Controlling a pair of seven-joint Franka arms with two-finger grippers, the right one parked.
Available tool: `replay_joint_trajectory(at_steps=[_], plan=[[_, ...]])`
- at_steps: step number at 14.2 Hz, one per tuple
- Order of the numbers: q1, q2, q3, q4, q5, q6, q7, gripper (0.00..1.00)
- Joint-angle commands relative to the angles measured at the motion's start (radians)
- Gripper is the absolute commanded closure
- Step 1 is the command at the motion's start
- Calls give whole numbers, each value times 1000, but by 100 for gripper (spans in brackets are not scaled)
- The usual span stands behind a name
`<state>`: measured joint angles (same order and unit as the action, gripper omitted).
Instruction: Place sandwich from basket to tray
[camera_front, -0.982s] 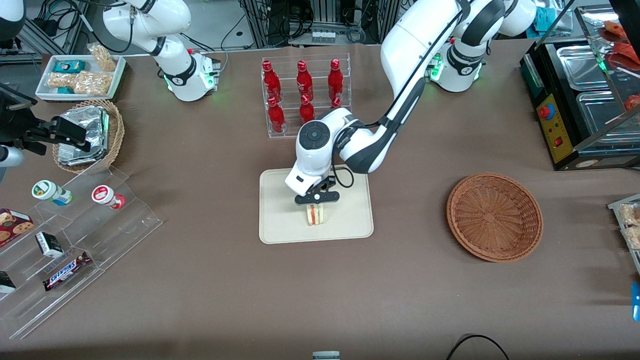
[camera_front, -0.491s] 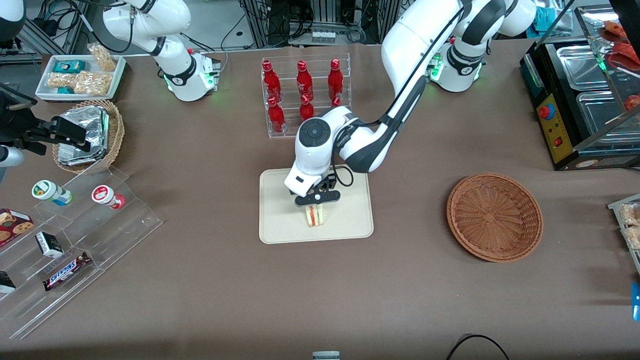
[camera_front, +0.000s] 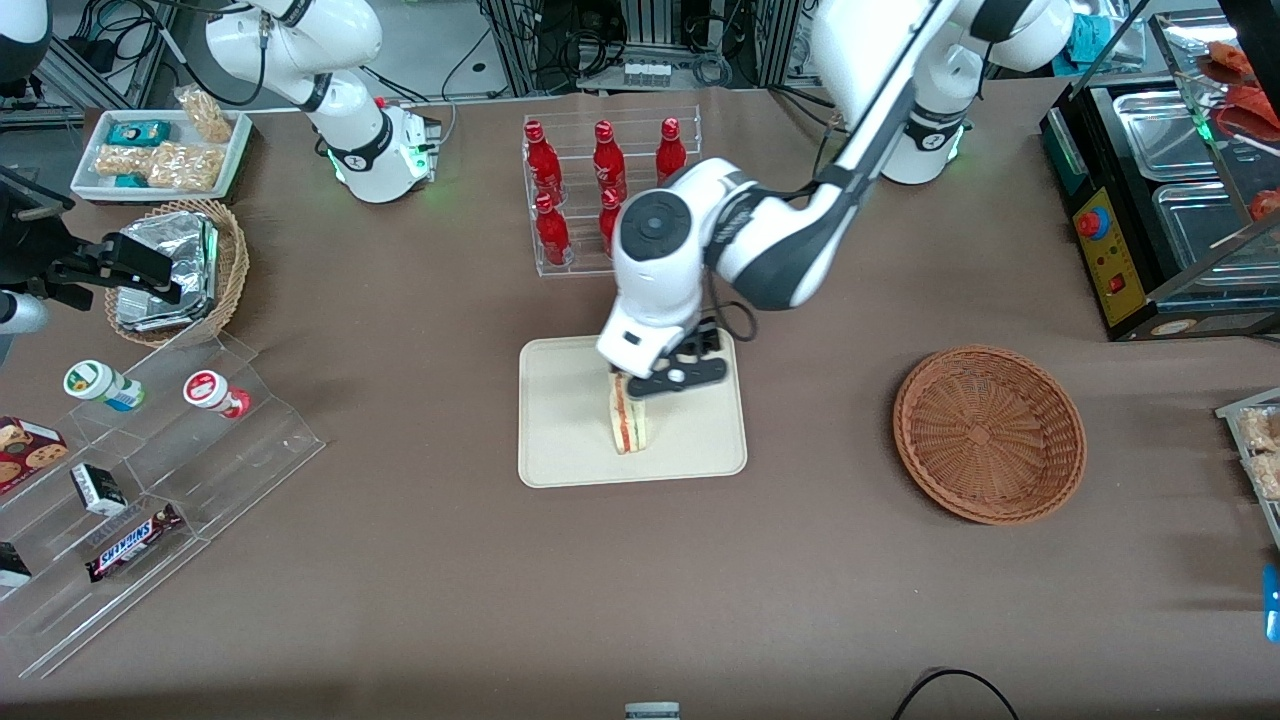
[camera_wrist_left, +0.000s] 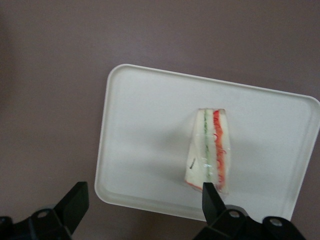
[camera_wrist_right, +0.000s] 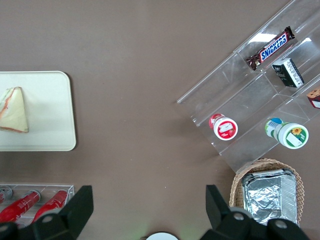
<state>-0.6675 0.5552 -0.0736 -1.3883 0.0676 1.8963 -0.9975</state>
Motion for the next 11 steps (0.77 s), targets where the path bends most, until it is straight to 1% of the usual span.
replay_joint_trajectory(at_steps=[1, 4, 8, 11], plan=[[101, -95, -8, -104, -6, -26, 78, 0], [186, -191, -6, -228, -6, -28, 203, 0], [319, -332, -6, -378, -8, -28, 425, 0], [413, -428, -6, -452, -9, -67, 587, 0]])
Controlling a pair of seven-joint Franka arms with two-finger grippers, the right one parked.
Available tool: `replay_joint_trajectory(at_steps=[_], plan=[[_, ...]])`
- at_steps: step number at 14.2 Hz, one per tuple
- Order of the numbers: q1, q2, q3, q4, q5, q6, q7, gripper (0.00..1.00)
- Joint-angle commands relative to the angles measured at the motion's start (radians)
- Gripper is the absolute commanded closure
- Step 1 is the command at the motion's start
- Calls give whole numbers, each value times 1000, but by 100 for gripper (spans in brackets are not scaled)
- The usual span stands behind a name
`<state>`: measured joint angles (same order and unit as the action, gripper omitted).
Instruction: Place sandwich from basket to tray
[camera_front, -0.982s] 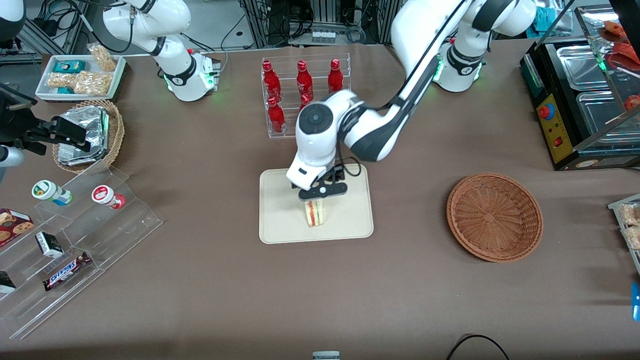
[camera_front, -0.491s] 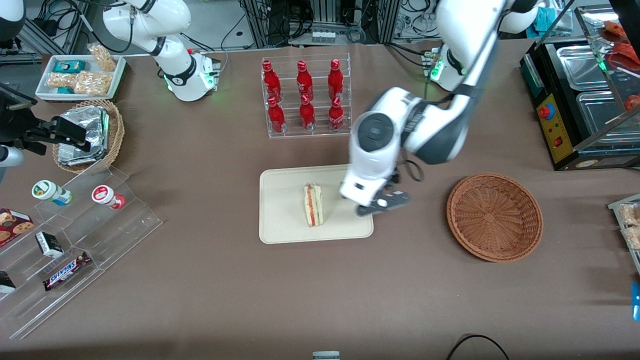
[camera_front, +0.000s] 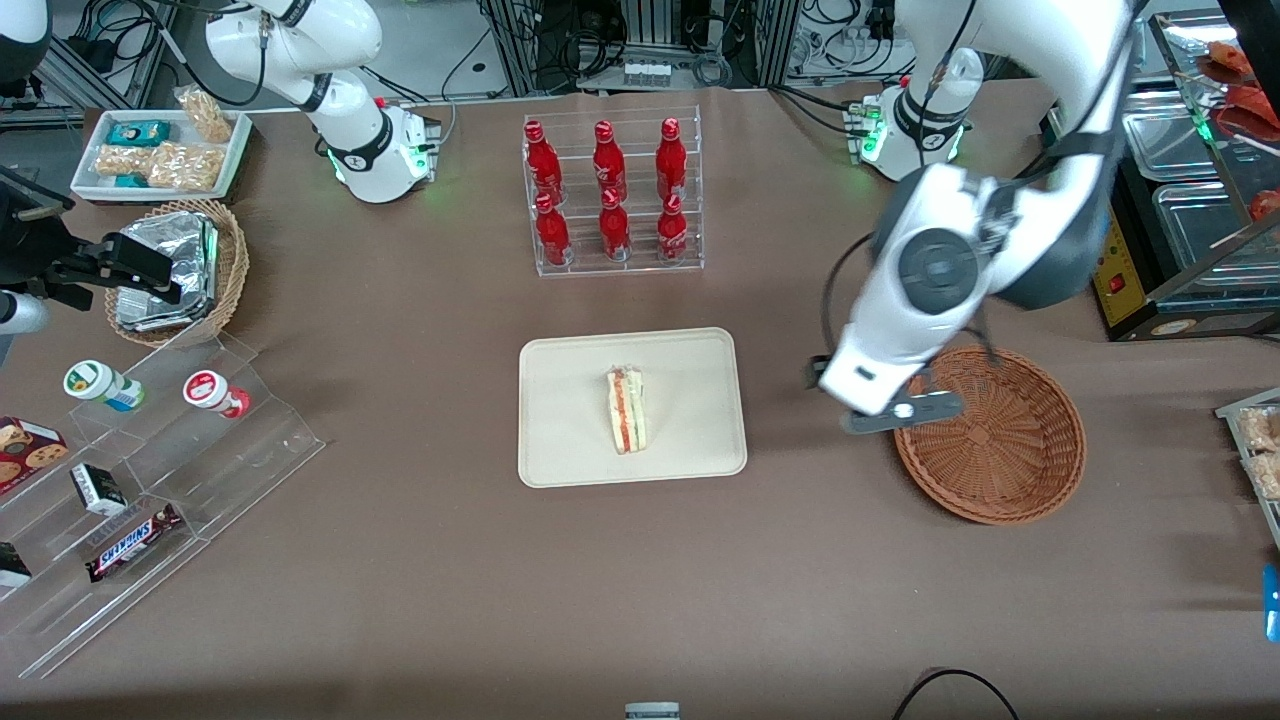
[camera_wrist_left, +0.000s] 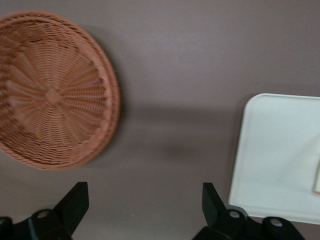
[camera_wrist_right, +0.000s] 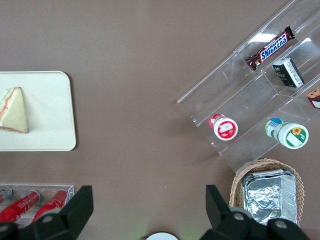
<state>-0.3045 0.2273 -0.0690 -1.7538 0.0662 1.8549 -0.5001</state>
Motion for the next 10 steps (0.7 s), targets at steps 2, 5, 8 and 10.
replay_joint_trajectory(at_steps=[2, 5, 8, 10], plan=[[99, -141, -11, -82, -11, -103, 202, 0], [172, -190, -15, -55, -23, -184, 357, 0], [241, -206, -20, 17, -23, -272, 487, 0], [293, -226, -28, 56, -23, -304, 547, 0]])
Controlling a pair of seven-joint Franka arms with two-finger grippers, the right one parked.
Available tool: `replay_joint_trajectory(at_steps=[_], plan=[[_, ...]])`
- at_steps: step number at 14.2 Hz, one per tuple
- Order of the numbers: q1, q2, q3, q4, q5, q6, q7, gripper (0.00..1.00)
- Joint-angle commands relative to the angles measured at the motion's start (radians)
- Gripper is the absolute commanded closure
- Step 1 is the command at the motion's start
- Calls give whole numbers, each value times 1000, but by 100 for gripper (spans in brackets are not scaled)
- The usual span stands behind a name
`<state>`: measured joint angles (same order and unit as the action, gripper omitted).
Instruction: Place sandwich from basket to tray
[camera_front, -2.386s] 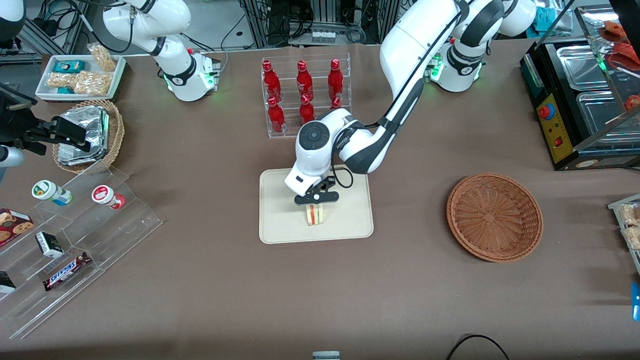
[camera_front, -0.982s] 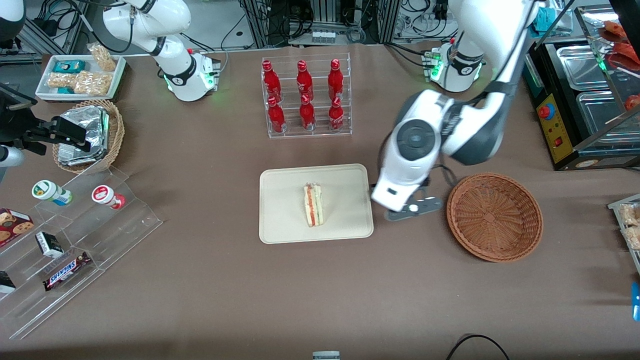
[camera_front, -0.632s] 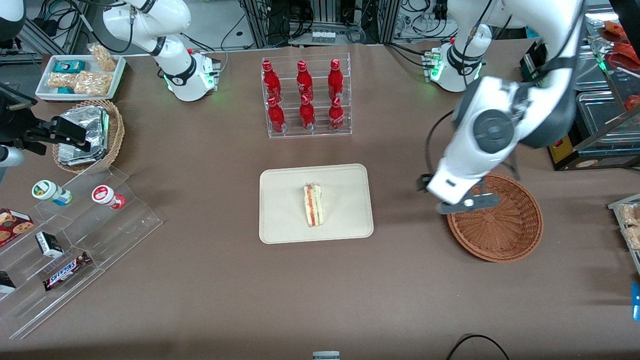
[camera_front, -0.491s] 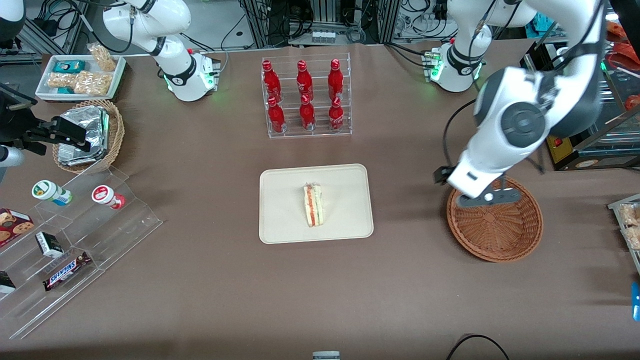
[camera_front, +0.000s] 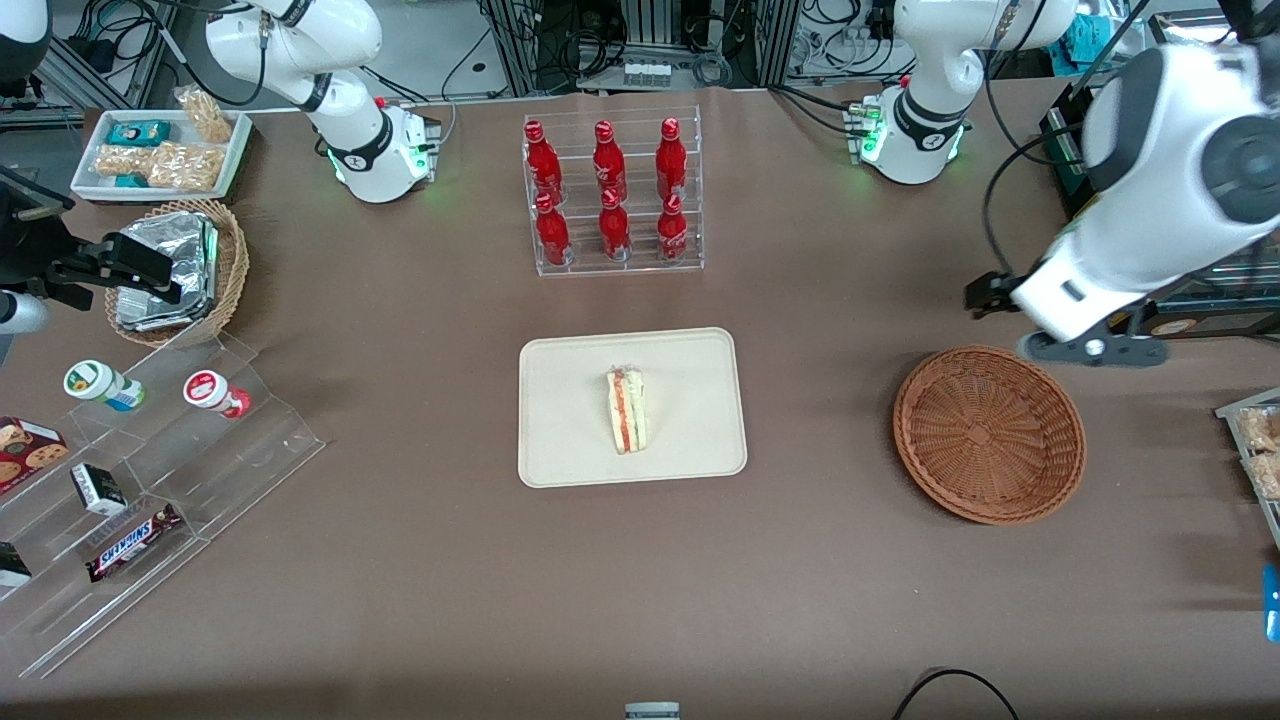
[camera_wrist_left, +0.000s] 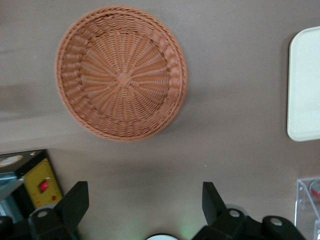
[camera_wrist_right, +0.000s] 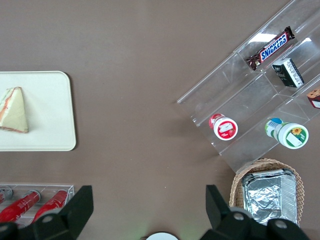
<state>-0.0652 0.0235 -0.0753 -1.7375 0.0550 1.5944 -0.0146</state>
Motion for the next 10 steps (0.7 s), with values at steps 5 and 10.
replay_joint_trajectory(at_steps=[5, 10], plan=[[102, -89, 43, 61, -26, -39, 119, 0], [101, -102, 63, 73, -30, -39, 116, 0]])
